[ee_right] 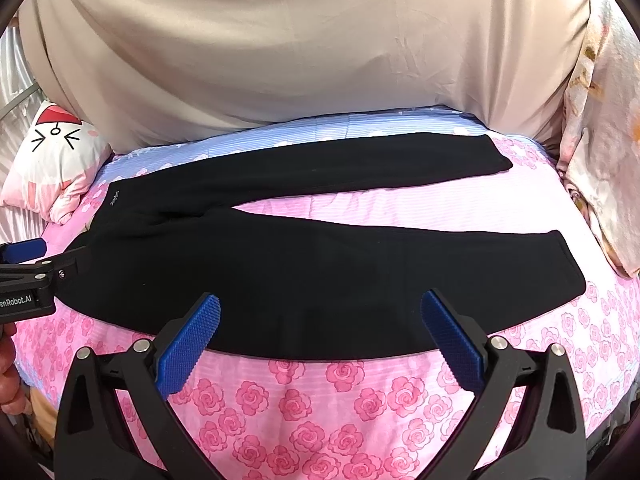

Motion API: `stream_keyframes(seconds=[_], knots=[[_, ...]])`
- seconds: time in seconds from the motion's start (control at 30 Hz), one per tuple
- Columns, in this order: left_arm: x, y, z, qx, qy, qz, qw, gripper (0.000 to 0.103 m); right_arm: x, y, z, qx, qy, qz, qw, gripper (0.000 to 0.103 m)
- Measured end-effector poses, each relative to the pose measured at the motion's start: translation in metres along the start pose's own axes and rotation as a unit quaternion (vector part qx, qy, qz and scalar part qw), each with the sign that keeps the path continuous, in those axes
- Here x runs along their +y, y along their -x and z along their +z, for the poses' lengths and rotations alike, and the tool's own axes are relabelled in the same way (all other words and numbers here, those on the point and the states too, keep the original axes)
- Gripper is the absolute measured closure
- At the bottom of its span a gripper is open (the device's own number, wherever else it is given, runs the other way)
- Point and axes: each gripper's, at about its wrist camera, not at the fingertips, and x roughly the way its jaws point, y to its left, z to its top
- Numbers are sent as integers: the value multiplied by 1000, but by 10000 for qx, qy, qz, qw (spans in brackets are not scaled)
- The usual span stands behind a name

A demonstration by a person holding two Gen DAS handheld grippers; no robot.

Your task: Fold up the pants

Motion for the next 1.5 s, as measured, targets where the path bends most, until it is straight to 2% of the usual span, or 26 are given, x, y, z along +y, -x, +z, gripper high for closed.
stream_keyframes(seconds=[1.5], knots=[[4, -10, 13, 132, 52, -45, 9999, 5, -1, -13, 7, 147, -21, -7, 9999, 5]])
